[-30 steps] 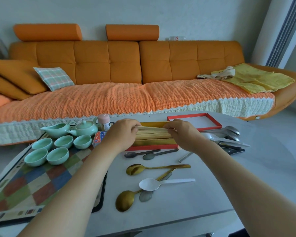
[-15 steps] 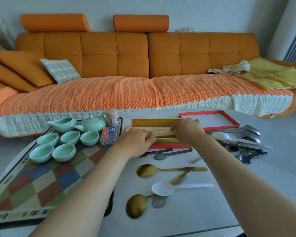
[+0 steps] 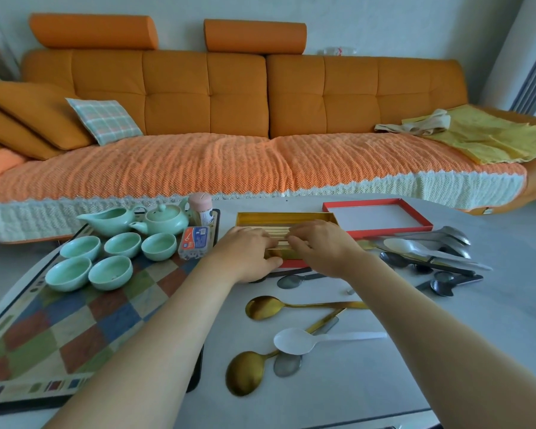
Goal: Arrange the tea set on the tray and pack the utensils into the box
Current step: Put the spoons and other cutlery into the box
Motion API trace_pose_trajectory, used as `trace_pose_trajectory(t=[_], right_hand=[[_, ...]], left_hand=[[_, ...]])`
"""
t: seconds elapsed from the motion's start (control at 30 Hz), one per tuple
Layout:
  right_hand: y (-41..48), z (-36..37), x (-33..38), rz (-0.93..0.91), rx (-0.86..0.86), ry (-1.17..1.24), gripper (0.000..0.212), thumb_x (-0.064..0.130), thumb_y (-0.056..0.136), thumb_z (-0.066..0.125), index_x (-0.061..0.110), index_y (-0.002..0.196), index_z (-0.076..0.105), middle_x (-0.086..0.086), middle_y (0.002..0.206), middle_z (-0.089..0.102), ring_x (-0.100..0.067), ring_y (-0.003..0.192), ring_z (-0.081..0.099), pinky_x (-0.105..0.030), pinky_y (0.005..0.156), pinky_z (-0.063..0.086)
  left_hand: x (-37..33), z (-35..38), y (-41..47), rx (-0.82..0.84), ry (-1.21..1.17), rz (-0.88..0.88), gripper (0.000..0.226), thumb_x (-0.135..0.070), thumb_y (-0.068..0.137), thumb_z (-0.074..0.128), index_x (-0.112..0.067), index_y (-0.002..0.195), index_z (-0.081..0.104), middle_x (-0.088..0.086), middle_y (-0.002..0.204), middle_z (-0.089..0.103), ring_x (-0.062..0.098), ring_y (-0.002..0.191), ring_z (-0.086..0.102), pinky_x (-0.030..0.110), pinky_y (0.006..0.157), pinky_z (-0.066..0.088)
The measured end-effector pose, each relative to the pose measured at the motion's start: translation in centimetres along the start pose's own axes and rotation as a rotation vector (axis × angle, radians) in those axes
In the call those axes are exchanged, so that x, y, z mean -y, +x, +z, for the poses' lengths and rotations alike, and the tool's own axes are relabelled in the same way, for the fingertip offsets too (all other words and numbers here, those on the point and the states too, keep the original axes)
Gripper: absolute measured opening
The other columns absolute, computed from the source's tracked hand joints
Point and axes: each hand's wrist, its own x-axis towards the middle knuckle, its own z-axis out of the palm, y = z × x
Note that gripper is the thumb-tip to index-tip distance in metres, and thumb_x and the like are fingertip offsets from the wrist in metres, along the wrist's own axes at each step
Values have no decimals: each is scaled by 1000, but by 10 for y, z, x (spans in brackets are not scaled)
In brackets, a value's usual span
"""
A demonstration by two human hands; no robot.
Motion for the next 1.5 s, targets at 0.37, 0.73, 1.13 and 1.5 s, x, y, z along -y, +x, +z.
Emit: trace_pose_trajectory(t=[0.37, 0.73, 1.13, 1.5], right_hand=[[-26, -20, 0, -100, -224, 30, 23, 14, 88, 56, 20, 101, 74, 3, 102, 66, -18, 95, 58, -34, 82, 51], [-71, -43, 0, 121, 20, -79, 33, 16, 95, 46, 31, 101, 74, 10, 94, 67, -12, 78, 60, -28, 66, 56], [-93, -34, -29, 136, 106, -44, 26, 24, 95, 55, 35, 113, 70, 12, 118, 64, -10, 100, 59, -30, 85, 53], [-79, -12, 1, 68, 65, -75, 12, 28, 96, 57, 29, 104, 67, 3, 109, 59, -20, 94, 58, -36, 80, 53]], left_hand=[[-15, -8, -16, -373, -32, 162, 16, -33, 87, 61, -21, 98, 60, -6, 99, 52, 17, 96, 50, 29, 79, 38], [-52, -3, -40, -150, -163, 158, 19, -31, 91, 56, -30, 108, 65, -14, 106, 58, 10, 100, 54, 27, 77, 47], [-85, 5, -20, -57, -160, 160, 21, -27, 95, 60, -32, 113, 69, -10, 106, 59, 13, 97, 55, 34, 79, 52], [-64, -8, -26, 59, -110, 23, 11, -36, 87, 69, -34, 98, 72, -16, 97, 60, 11, 91, 58, 29, 76, 51]])
